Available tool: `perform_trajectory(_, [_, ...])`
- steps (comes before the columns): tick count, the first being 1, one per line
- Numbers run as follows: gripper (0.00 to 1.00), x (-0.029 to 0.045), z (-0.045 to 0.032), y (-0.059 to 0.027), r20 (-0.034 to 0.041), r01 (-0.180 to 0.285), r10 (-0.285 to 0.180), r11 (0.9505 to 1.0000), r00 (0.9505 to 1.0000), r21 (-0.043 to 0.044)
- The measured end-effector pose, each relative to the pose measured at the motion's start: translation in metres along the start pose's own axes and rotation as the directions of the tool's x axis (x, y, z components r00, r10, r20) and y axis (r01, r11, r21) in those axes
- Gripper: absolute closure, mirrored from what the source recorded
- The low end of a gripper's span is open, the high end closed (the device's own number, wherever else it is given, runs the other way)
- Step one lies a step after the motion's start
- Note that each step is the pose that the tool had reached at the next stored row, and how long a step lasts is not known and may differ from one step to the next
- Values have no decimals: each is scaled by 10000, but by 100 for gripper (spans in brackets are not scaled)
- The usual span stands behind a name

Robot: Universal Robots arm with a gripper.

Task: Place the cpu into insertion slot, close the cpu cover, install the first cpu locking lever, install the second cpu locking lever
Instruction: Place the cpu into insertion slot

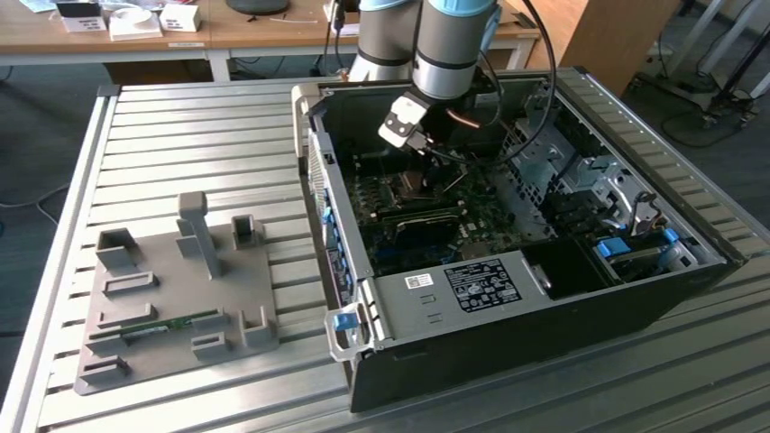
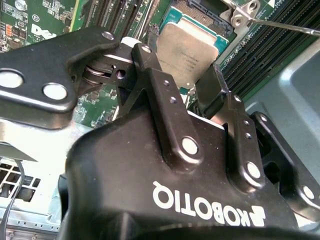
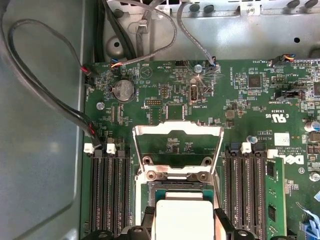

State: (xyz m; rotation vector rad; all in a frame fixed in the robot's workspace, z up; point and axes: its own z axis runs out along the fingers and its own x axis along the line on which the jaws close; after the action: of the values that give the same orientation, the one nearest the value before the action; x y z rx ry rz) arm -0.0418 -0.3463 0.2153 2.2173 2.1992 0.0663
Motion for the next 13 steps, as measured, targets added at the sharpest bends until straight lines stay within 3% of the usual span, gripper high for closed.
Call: perform_trajectory(13, [46, 28, 2, 0, -3, 0, 0, 10000, 10000, -1])
